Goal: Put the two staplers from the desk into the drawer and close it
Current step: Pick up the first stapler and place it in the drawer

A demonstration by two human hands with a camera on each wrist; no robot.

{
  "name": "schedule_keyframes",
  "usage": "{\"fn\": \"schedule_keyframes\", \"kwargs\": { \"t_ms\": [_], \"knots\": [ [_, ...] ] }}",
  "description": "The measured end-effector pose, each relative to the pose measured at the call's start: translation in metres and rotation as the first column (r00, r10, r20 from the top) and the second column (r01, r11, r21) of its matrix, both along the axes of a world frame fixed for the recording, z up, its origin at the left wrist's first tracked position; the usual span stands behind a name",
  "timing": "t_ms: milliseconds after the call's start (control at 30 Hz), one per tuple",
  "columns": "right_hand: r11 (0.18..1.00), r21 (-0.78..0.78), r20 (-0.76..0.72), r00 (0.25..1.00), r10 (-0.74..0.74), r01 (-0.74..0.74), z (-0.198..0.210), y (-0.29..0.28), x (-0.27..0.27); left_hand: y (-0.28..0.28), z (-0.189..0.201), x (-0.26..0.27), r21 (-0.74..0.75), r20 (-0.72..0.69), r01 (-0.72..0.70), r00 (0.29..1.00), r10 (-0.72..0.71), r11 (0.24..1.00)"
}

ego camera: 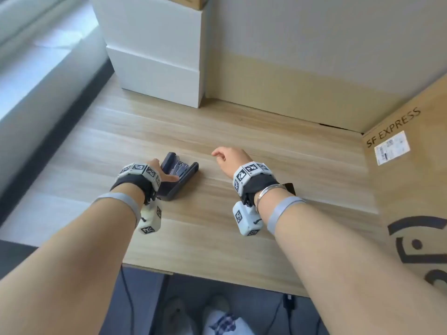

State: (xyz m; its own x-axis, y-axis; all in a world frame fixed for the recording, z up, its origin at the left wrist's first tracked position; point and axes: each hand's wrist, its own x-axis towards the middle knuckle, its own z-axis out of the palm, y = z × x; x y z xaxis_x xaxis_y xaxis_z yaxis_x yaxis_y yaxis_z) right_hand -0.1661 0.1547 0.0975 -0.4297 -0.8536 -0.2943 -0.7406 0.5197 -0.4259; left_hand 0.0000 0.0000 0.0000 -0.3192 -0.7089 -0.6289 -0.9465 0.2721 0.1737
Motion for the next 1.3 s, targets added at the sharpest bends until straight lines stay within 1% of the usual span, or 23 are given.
{"fn": "schedule_keyframes", "kwargs": {
  "t_ms": [33,100,200,233,400,467,533,633,733,833,966,1066,1200,1300],
  "knots": [
    [1.000,0.016,0.002,1.000,-0.010,0.010,-0.002,0.000,-0.001,-0.001,-0.002,0.000,0.034,-0.008,0.013,1.000,-0.013,0.999],
    [0.999,0.023,0.002,1.000,-0.031,0.031,-0.008,0.001,-0.004,-0.002,-0.007,-0.003,0.034,0.001,-0.002,1.000,0.001,0.999],
    [0.998,0.056,0.017,0.999,-0.033,0.032,-0.016,0.003,-0.004,-0.010,-0.030,-0.008,0.044,0.020,-0.046,0.999,0.045,0.998],
    [0.998,0.062,0.017,0.999,-0.031,0.030,-0.019,0.004,-0.005,-0.011,-0.031,-0.009,0.046,0.030,-0.049,0.998,0.048,0.998],
    [0.995,0.094,0.012,0.999,-0.034,0.033,-0.030,0.013,-0.009,0.019,0.018,-0.014,0.013,0.036,-0.074,0.997,0.074,0.997],
    [0.994,0.104,0.008,0.999,-0.039,0.038,-0.032,0.016,-0.011,0.028,0.025,-0.015,0.013,0.038,-0.125,0.992,0.124,0.992],
    [0.993,0.108,0.006,0.999,-0.044,0.043,-0.033,0.019,-0.014,0.033,0.026,-0.016,0.050,0.003,-0.169,0.986,0.169,0.984],
    [0.991,0.127,0.006,0.999,-0.042,0.041,-0.036,0.024,-0.016,0.038,0.024,-0.017,0.078,-0.056,-0.189,0.979,0.194,0.979],
    [0.989,0.142,0.009,0.999,-0.035,0.034,-0.039,0.028,-0.018,0.056,0.036,-0.019,0.060,-0.144,-0.171,0.973,0.178,0.983],
    [0.989,0.146,0.006,1.000,-0.027,0.026,-0.039,0.033,-0.019,0.068,0.040,-0.021,0.024,-0.220,-0.189,0.957,0.189,0.982],
    [0.989,0.145,-0.010,1.000,-0.012,0.013,-0.039,0.040,-0.019,0.080,0.043,-0.022,0.002,-0.292,-0.197,0.937,0.189,0.980],
    [0.989,0.148,0.005,1.000,-0.005,0.004,-0.039,0.044,-0.018,0.089,0.042,-0.022,-0.005,-0.337,-0.173,0.928,0.161,0.985],
    [0.988,0.157,0.016,1.000,0.003,-0.005,-0.041,0.051,-0.016,0.100,0.046,-0.021,-0.051,-0.341,-0.090,0.938,0.068,0.995],
    [0.986,0.165,0.027,0.999,0.025,-0.029,-0.044,0.055,-0.011,0.106,0.048,-0.016,-0.076,-0.348,-0.072,0.936,0.041,0.995]
  ]
}}
